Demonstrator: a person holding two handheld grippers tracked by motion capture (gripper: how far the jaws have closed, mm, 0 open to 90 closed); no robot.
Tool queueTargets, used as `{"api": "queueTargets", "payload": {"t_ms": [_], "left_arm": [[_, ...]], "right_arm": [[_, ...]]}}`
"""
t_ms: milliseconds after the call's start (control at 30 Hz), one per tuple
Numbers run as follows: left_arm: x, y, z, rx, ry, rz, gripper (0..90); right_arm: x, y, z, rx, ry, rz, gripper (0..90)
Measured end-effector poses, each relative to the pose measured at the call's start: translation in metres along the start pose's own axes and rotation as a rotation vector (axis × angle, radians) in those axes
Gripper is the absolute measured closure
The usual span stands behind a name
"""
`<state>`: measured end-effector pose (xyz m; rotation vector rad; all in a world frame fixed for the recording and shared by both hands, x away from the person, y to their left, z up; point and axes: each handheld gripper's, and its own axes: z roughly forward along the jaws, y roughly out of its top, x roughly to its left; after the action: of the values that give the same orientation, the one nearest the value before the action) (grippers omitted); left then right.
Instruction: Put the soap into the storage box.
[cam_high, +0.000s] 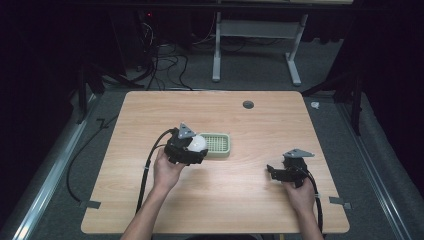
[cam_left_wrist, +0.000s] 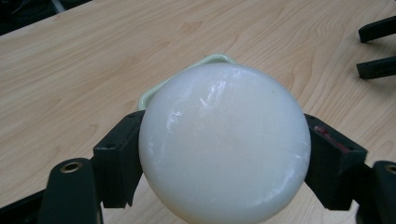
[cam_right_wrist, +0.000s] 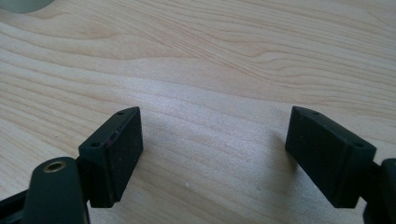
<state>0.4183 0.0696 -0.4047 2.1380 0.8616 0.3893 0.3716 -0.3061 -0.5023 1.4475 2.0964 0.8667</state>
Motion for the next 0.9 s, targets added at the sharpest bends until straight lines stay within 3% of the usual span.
{"api": "queueTargets", "payload": {"t_ms": [367, 633, 733, 900], "left_arm": [[0.005, 0.013, 0.014, 0.011, -0.017, -0.006, 24.6], [0.009, 0.021, 0.025, 0.033, -0.005, 0.000, 24.7], [0.011, 0.023, 0.029, 0.033, -0.008, -0.016, 24.7], [0.012, 0.023, 0.038, 0.052, 0.014, -0.004, 24.6]], "right_arm": [[0.000, 0.000, 0.000, 0.000, 0.000, 0.000, 19.8], [0.000, 0.000, 0.000, -0.001, 0.002, 0.003, 19.8], [0.000, 0.000, 0.000, 0.001, 0.002, 0.003, 19.8], [0.000, 0.000, 0.000, 0.001, 0.003, 0.004, 19.8]]}}
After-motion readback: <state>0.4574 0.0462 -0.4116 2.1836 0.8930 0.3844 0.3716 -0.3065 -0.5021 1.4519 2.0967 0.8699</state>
